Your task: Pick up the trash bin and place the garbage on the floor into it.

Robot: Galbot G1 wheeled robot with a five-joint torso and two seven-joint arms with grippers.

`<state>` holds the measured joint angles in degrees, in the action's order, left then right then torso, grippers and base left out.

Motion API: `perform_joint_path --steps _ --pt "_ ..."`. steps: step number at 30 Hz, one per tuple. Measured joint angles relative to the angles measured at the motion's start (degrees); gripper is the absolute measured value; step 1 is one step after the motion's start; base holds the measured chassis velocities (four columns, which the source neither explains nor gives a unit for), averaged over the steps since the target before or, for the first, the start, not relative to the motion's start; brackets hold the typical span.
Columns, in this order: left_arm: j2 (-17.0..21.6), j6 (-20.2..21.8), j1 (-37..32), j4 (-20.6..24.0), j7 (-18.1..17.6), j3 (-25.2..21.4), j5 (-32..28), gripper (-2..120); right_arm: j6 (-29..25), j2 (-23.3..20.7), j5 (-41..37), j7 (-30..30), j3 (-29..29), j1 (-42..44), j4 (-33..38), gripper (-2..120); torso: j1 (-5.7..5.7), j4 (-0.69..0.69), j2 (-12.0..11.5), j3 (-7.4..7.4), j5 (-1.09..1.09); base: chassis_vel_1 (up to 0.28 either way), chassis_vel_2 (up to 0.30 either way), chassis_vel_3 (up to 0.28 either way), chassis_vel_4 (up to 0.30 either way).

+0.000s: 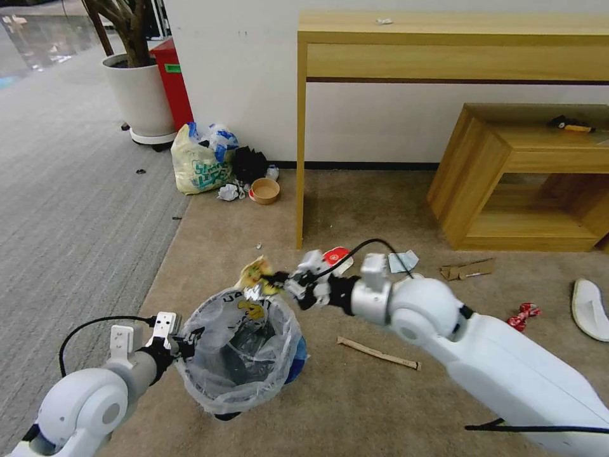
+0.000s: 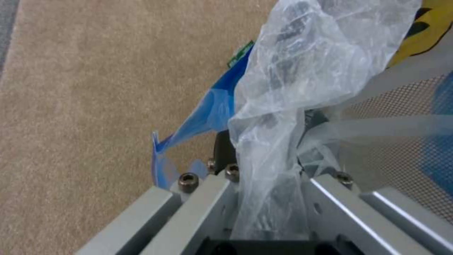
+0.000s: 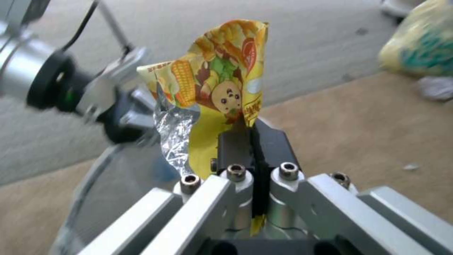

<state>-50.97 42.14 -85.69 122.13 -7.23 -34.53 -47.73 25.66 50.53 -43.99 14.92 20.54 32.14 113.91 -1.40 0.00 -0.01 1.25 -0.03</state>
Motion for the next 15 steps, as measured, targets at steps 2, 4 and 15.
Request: perform_joint_path --steps 2,4,15 --pt "0.71 0.0 0.55 -0.55 0.02 0.51 -0.36 0 0.92 0.73 0.32 0.02 2.29 -1.29 -1.02 0 0.0 0.0 0.0 0.0 0.0 0.0 0.0 0.0 0.0" --pt "1.28 0.0 1.08 -1.05 0.02 0.96 -0.67 0 1.61 1.44 0.83 0.05 4.34 -2.62 -1.94 0 0.0 0.0 0.01 0.0 0.0 0.0 0.0 0.0 0.0" --pt "1.64 0.0 3.06 -2.6 0.32 2.68 -1.27 0 7.34 3.85 1.16 1.93 11.53 -9.17 -4.96 0 0.01 -0.01 0.01 -0.01 0.0 0.0 0.0 0.0 0.0"
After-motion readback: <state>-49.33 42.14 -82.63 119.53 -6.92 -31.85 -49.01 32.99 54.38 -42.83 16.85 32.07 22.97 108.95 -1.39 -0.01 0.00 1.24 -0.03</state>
